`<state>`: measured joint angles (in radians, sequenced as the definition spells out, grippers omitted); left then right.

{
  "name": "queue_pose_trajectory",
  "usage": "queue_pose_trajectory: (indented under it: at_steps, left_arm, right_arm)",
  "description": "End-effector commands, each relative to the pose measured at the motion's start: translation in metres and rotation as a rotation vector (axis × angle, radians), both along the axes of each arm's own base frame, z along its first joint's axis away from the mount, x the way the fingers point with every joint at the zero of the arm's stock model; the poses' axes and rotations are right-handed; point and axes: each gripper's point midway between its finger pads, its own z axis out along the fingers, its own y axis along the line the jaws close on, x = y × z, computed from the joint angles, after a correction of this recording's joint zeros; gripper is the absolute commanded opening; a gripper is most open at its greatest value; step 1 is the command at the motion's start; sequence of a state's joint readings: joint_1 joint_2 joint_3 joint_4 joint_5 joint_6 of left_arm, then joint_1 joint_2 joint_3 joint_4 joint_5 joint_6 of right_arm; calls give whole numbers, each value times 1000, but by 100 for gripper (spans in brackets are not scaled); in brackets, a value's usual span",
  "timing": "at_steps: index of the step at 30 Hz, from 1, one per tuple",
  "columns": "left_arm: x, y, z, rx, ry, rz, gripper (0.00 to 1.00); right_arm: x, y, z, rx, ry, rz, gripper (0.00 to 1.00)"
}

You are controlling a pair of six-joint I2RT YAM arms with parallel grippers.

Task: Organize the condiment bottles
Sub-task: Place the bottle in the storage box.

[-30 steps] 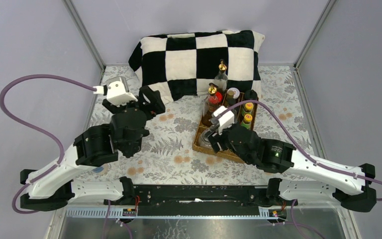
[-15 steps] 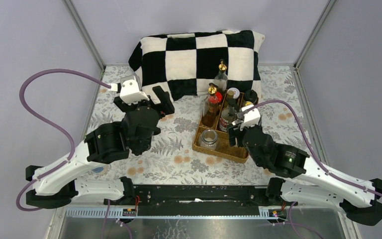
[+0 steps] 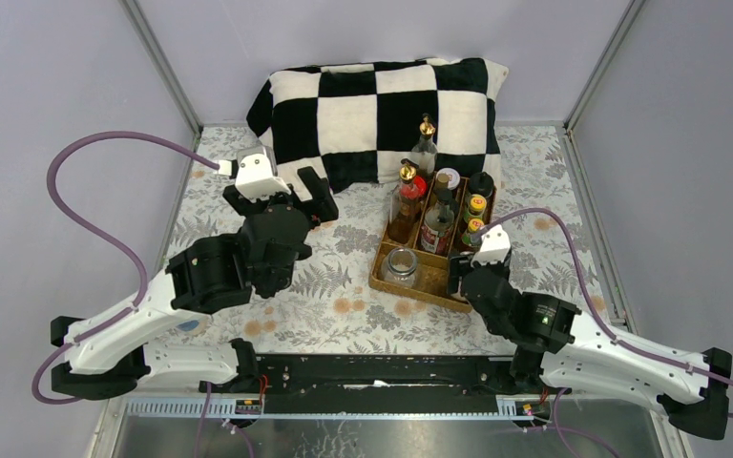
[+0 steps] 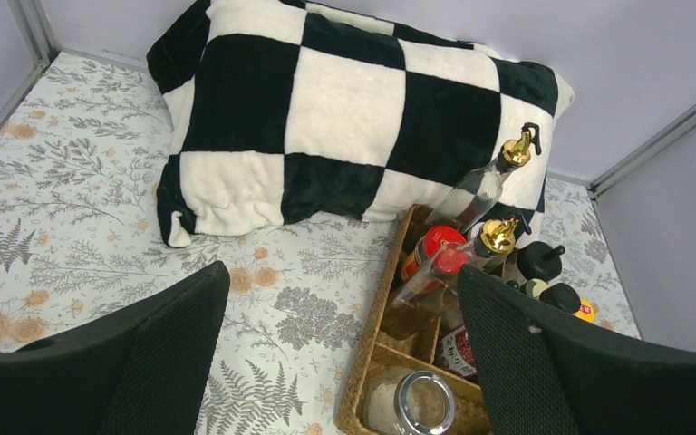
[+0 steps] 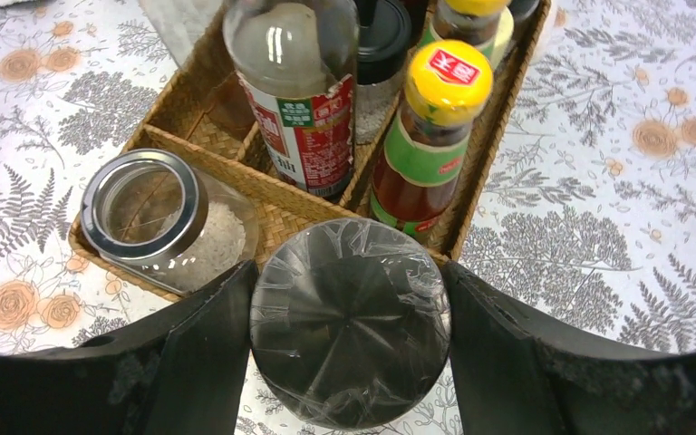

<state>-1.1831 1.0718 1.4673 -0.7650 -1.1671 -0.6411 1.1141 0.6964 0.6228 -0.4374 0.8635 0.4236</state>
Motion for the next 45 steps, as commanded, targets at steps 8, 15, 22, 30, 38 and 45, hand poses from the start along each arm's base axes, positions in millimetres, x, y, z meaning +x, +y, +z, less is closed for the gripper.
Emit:
queue_pose_trajectory:
  at_steps: [8,15,22,30,38,45]
  left_arm:
    - [2,-9,-1,-25,-6,-14,99]
    - [3,-13,-3,-15,-2,-16,99]
    - [6,-18,1,12,6,-13,99]
    - [40,5,-36,64,139,137,99]
    - [95,39,-163,250,434,533,99]
    - [66,119,-205,12,467,882,99]
  right_arm:
    - [4,-30,0,103,-35,-236,78]
    - [3,-28,-2,97,-11,-244,93]
    - [-1,-33,48,129,-40,-197,92]
    - [-7,-3,110,85,0,16,92]
    - [-16,30,155,103,37,204,92]
    - [-24,47,177,115,49,314,91]
